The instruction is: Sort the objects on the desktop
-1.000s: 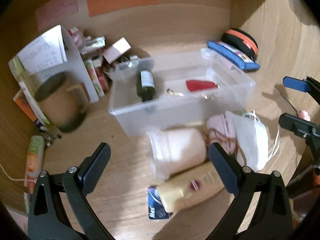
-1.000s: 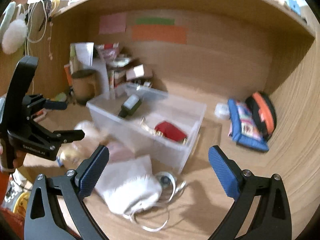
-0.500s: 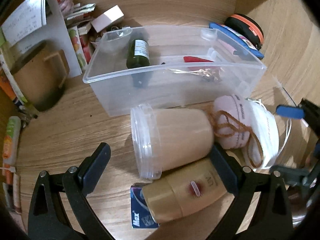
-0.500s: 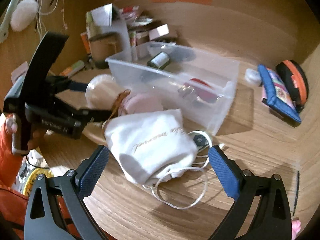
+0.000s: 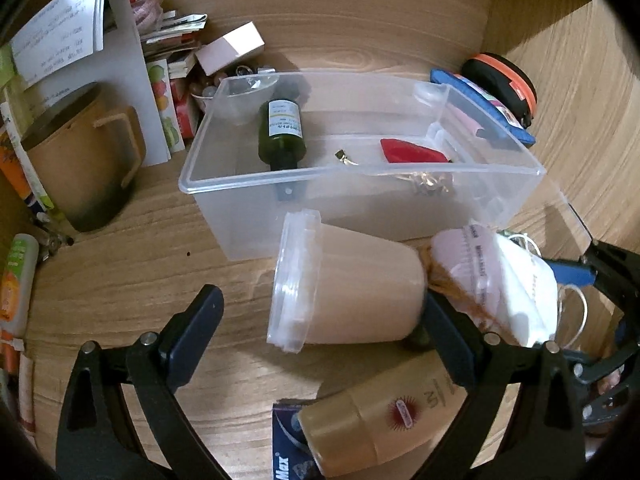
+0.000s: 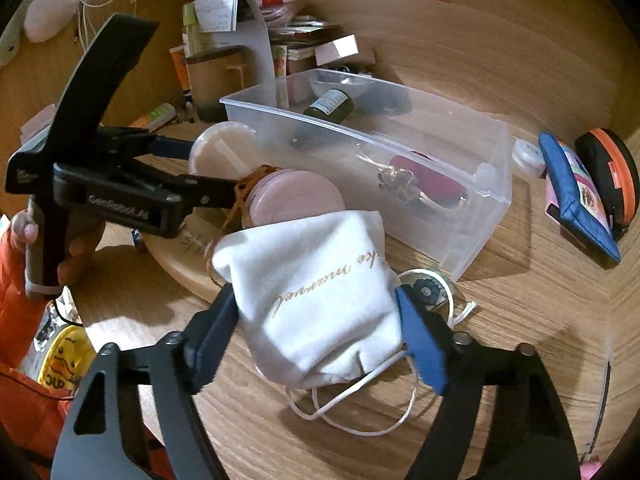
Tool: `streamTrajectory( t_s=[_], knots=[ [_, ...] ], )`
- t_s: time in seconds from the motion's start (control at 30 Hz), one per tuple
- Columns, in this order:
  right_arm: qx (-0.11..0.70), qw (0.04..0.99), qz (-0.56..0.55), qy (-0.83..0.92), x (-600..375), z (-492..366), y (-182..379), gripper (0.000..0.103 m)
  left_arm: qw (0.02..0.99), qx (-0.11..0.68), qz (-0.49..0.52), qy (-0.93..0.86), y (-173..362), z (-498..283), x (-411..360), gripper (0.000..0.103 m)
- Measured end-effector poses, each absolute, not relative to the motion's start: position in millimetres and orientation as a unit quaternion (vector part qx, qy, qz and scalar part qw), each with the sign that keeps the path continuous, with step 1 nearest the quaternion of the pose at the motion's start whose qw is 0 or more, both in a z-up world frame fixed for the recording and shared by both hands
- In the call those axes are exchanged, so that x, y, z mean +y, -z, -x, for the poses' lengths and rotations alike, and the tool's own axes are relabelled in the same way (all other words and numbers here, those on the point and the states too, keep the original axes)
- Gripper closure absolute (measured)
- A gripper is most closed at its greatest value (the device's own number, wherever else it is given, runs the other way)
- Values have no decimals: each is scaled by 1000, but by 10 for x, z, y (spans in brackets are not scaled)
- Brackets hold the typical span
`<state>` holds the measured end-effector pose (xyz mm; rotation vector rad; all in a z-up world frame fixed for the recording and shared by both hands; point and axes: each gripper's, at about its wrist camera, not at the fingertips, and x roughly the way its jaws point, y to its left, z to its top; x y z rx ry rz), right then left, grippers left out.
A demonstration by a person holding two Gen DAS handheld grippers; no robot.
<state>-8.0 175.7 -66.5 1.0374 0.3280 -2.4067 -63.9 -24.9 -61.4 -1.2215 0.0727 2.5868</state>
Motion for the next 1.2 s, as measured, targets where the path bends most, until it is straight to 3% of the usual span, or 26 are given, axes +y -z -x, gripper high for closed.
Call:
streamTrajectory(
  t_s=[0.17, 0.23, 0.6, 1.2],
  knots=[
    [115, 241, -375, 887, 1762, 83, 632, 53, 141, 44, 425, -893, 656, 685, -168, 20],
    [110, 239, -373, 890, 1779, 82, 599, 58, 149, 43, 428, -890, 668, 691, -137, 34],
    [48, 228, -357, 905, 2063, 66, 365, 64, 131, 27, 411, -902, 560, 619, -303, 37],
    [-7, 235, -343, 909, 2236, 119, 144, 64, 150, -27, 431, -890, 430, 558, -637, 37]
  ],
)
